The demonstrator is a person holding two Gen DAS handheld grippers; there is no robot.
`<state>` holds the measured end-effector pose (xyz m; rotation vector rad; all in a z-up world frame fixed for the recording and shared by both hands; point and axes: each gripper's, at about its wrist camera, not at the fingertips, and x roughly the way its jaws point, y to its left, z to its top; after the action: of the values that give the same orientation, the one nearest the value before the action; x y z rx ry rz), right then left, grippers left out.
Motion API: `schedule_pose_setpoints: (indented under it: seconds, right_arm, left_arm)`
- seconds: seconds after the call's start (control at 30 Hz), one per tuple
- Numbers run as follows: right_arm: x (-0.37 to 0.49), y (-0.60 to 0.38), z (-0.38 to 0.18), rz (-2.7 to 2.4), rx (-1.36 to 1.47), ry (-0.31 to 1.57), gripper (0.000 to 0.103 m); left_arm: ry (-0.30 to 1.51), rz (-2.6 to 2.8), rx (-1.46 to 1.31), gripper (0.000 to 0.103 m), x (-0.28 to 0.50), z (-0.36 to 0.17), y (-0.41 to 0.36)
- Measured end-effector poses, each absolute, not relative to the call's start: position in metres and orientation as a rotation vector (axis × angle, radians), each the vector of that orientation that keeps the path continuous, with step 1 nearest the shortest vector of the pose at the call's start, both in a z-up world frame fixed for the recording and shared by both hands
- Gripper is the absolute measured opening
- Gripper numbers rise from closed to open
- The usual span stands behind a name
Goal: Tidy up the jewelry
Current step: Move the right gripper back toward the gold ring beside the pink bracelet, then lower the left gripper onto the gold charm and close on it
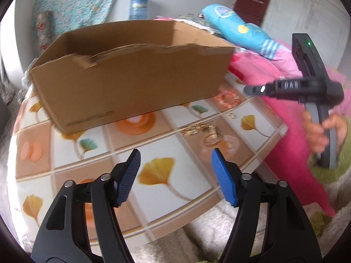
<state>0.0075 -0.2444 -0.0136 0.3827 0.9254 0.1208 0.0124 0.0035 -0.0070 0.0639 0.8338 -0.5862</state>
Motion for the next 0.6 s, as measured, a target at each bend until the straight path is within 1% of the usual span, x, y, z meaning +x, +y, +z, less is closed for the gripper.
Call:
schedule_pose_setpoints:
  seconds: [0.03, 0.1, 0.17, 0.23, 0.4, 0.6]
  right_arm:
    - [0.004, -0.239, -0.016, 0.123, 0.364, 0.927, 0.011]
    - [-0.001, -0.231, -0.021, 0.118, 0.324, 0.934, 0.011]
    - [-0.004, -0.227, -0.023, 0.117, 0.296, 0.921, 0.011]
    - [-0.004, -0.227, -0.027, 0.125, 0.295, 0.92, 0.011]
    - [-0.008, -0.231, -0.03, 0.14, 0.293, 0.9, 0.011]
    - [-0.006, -0.235, -0.034, 0.172, 0.316, 0.895, 0.011]
  left_arm:
    - [0.841, -0.606, 0.06, 0.056, 0.013, -0.007, -0.002]
    - [0.862, -0.674, 0.055, 0.046, 0.017, -0.008, -0.017]
    - [0.868, -0.722, 0.07, 0.04, 0.021, -0.009, -0.033]
    - [0.871, -0.76, 0.1, 0.037, 0.026, -0.011, -0.052]
    - [0.931, -0.746, 0.182, 0.018, 0.039, -0.029, -0.078]
    - [0.969, -0.701, 0.23, 0.015, 0.047, -0.037, -0.09]
